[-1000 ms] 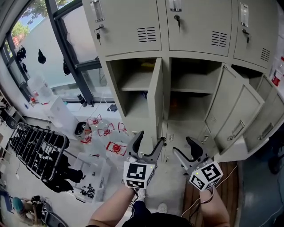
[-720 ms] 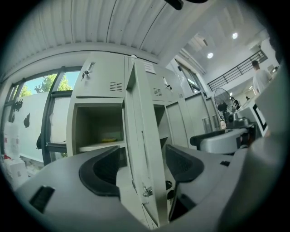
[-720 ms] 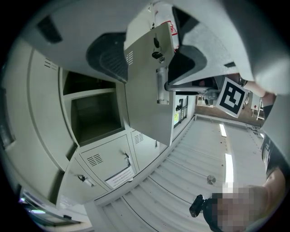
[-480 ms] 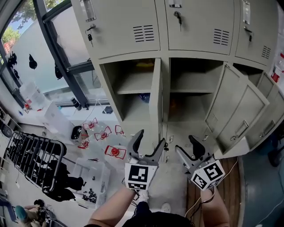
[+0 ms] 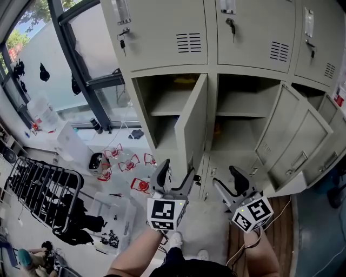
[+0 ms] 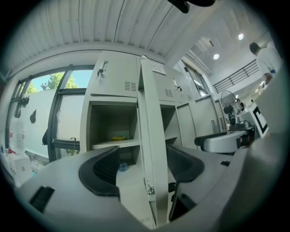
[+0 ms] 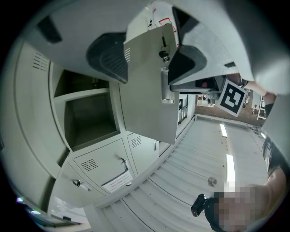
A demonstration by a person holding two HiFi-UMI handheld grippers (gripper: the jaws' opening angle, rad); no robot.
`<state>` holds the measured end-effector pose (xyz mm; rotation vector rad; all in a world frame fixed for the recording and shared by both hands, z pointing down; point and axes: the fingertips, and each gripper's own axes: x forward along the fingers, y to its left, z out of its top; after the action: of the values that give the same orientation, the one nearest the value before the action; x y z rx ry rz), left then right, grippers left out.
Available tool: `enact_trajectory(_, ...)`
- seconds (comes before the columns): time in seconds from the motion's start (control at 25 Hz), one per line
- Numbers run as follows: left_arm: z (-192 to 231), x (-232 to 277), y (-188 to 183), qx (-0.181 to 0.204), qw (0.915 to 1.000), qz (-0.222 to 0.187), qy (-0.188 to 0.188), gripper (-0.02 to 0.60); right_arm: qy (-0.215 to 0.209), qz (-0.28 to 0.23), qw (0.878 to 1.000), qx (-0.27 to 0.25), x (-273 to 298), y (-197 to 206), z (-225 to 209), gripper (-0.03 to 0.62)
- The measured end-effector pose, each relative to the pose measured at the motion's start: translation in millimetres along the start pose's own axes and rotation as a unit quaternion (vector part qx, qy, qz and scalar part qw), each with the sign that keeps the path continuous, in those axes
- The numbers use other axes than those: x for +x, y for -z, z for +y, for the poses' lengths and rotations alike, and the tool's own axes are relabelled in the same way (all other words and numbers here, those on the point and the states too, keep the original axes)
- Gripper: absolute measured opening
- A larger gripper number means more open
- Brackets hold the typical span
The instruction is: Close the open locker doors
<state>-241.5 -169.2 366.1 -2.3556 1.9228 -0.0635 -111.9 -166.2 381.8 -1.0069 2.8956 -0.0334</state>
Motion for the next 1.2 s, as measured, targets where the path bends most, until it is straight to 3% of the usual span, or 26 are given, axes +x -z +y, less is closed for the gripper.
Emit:
enact_trajectory(0.8, 99, 16, 11, -0.033, 0.9980, 0.004, -0.053, 0.314, 0.008, 0.003, 1.000, 0.000, 53, -4, 12, 0.264)
enact_trajectory(1.2, 142, 36, 14, -0.038, 0.9974, 0.008, -0.061, 0.314, 0.018, -0.002, 1.000, 0.000, 82, -6, 13, 0.264)
